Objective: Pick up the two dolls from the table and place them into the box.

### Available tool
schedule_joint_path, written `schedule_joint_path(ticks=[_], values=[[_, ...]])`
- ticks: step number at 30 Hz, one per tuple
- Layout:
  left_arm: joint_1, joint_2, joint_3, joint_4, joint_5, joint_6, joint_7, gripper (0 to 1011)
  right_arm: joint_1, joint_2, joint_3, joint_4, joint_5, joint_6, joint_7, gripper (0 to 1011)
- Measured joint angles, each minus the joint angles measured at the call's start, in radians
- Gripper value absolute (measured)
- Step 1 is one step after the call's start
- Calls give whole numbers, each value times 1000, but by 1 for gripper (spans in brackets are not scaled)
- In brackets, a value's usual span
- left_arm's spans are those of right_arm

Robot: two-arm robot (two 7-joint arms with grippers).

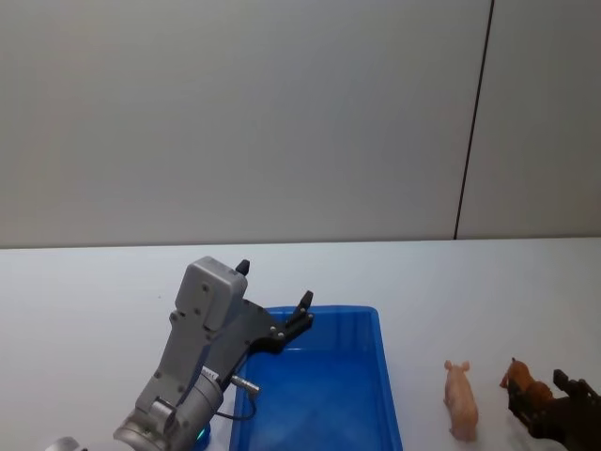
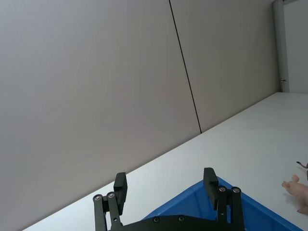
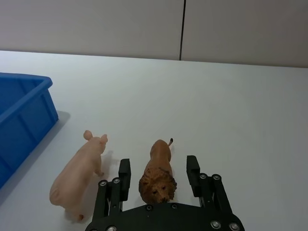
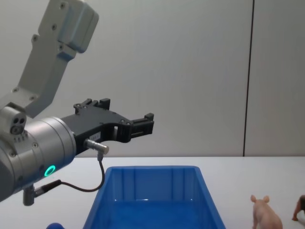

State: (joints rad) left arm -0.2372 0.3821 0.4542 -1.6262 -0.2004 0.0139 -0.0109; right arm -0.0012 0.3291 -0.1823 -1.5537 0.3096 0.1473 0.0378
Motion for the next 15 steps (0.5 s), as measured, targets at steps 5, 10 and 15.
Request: schedule_joint_path(ticks=[5,10,15], values=[[0,0,0,0,0,0,0,1001,2,-5,0,5,-1,10,-12,617],[0,0,0,0,0,0,0,1001,3,-9,-1,4,-4,17,-23,434],[0,0,0,0,0,0,0,1002,1,-11,-1,-7,-9,16,-27,383]])
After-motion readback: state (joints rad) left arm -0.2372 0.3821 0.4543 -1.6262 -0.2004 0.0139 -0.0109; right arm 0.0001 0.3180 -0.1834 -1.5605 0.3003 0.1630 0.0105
